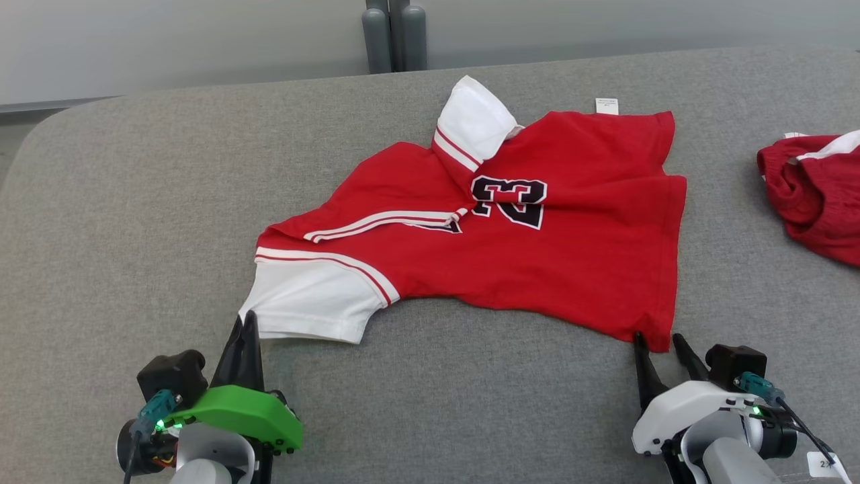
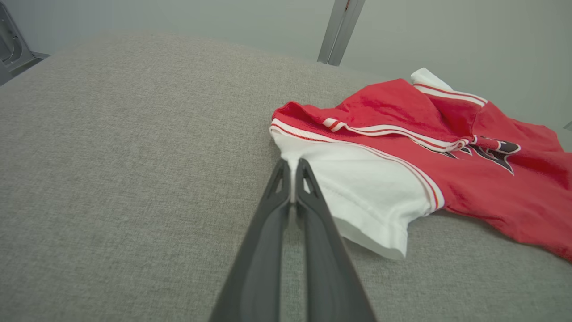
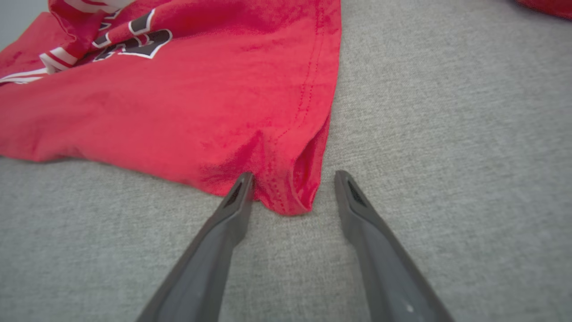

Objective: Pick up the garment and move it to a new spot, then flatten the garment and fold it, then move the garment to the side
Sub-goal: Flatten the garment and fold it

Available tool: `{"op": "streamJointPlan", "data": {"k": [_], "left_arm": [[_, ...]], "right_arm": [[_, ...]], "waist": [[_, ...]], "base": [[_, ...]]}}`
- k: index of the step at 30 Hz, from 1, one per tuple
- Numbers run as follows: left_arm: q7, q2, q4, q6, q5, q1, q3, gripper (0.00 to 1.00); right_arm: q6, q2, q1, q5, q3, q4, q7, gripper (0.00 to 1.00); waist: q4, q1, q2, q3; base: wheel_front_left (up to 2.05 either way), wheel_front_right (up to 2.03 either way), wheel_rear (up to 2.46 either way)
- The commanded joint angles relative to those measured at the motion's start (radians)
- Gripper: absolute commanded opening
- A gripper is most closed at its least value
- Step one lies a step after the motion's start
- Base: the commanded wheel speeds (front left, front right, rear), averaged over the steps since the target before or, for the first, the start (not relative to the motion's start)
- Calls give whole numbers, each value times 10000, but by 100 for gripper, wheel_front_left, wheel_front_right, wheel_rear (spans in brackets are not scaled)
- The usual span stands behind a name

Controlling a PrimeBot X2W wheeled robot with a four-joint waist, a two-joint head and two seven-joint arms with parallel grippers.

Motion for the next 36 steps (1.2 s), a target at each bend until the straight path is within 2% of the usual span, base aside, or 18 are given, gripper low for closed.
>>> {"op": "streamJointPlan", "data": {"k": [1,2,7,10,14,17,23,31,36], "left_arm": [[-72,105,-83,43,12,142,23,0],[-91,121,-147,46,3,158,26,0],[-275,137,-449,0,-62,162,42,0],[-372,4,-720,-127,-370,112,110,0],[-482,-193,-1284,-360,-1032,-35,284,0],[-426,-304,-1943,-516,-1627,-176,394,0],[-108,-379,-3934,-732,-2533,-556,588,0],[827,63,-6915,-467,-2861,-1355,862,0],[1665,466,-8472,-231,-2799,-2105,886,0]], "right_arm": [[1,22,-67,109,136,238,54,13],[1,22,-130,166,186,317,51,0],[-2,-11,-406,315,112,-20,19,0],[-2,5,-391,1033,231,-657,11,0],[0,-5,-284,1426,356,-1745,2,0],[0,-20,-148,1624,389,-2962,200,0],[1,-482,259,2089,-53,-6006,1151,0],[1,-640,725,2710,-940,-9993,2660,0],[1,-582,612,3090,-1527,-11919,3508,0]], "waist": [[-11,0,0,1],[-29,0,0,-2],[-181,0,0,-83],[-294,0,0,-189],[-456,0,0,-369],[-565,0,0,-534],[-704,0,0,-776],[-823,0,0,-934],[-860,0,0,-839]], "base": [[0,0,0],[0,0,0],[0,0,0],[0,0,0],[0,0,0],[0,0,0],[0,0,0],[0,0,0],[0,0,0]]}}
